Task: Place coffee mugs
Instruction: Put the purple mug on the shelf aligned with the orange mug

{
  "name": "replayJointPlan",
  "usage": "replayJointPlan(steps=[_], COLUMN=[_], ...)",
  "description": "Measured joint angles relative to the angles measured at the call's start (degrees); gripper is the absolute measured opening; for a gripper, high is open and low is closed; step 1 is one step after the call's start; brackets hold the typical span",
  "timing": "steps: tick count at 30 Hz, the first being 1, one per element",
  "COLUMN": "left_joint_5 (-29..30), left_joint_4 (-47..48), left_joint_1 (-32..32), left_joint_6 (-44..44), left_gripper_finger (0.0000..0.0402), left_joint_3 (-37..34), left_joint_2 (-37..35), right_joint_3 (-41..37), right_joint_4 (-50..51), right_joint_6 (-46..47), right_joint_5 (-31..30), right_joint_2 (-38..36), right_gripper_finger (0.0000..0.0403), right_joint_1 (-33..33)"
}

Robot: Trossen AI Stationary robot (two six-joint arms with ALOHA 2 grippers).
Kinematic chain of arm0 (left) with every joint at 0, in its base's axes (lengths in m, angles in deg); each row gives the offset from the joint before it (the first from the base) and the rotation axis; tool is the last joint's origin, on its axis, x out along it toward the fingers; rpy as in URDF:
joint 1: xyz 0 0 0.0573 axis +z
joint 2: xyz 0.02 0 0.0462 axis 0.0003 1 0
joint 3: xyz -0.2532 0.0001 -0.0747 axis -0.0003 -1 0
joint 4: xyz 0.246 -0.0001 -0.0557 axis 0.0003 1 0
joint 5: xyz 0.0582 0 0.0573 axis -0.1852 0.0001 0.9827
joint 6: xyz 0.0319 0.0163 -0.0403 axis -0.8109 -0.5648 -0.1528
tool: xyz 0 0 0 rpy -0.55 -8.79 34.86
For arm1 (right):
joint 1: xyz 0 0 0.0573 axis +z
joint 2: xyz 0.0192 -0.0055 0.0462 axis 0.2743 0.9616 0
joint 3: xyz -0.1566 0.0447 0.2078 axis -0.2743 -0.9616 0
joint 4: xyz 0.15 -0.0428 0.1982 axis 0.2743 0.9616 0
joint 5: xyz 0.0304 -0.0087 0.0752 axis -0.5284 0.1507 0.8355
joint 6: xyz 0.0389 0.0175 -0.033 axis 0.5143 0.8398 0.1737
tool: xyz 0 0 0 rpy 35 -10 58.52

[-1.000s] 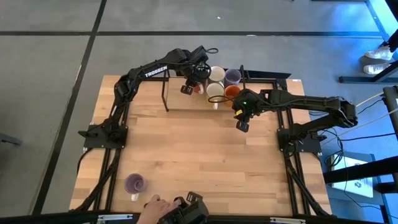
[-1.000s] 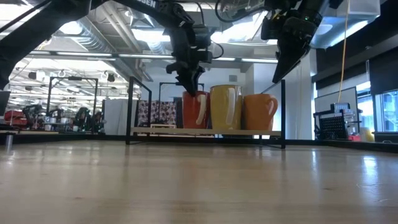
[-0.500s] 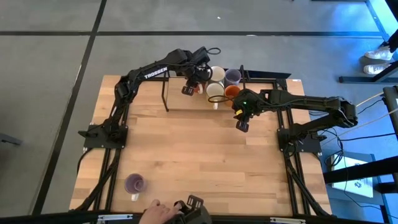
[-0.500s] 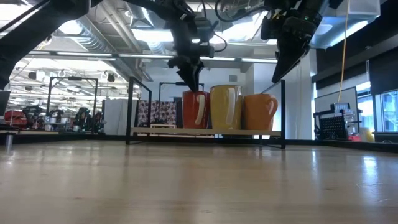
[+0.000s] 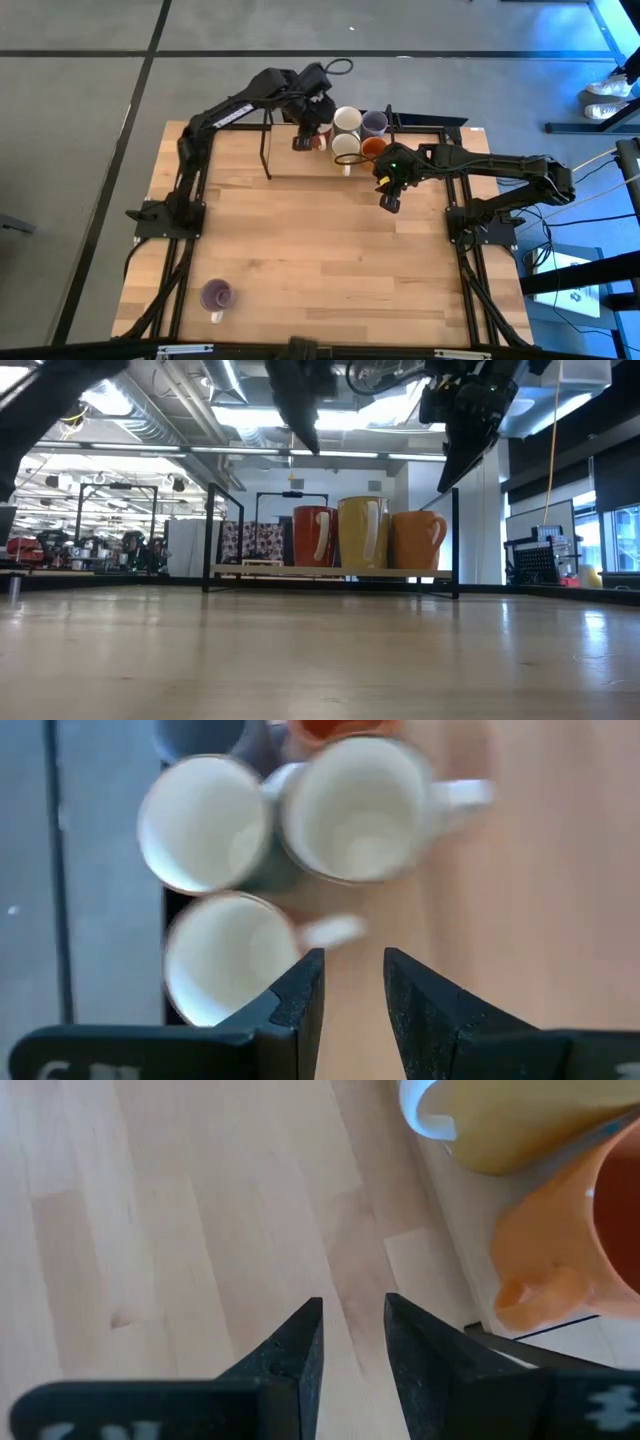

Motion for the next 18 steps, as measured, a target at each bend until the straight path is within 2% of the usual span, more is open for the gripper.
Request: replayJointPlan(steps=[5, 10, 13, 18], left_joint_5=[-1.4, -8.2, -6.1, -1.1], left_joint_4=[5.4, 10.0, 10.8, 10.0], left_joint_1=[-3.8, -7.0, -10.3, -16.4], left_joint_6=[7.2, 16.6, 21.3, 30.8], left_gripper_finger=[0.0100, 0.0100, 0.0100, 0.0100], left_joint_3=[-0.2, -2.0, -7.2, -20.1], left_joint_2=[-6.3, -13.0, -18.4, -29.3], right_joint_3=[0.0, 0.0, 0.0, 0.0], right_joint_4=[-0.7, -2.4, -5.6, -11.2], right_joint_6=[0.4, 1.6, 2.3, 4.9], right_joint_5=[0.3, 0.3, -0.1, -0.2], right_joint_2=[0.0, -0.7, -1.0, -1.0], right_gripper_finger=[0.0097, 0.0097, 0.0097, 0.0097], right_joint_1=[0.1, 1.3, 3.4, 7.5])
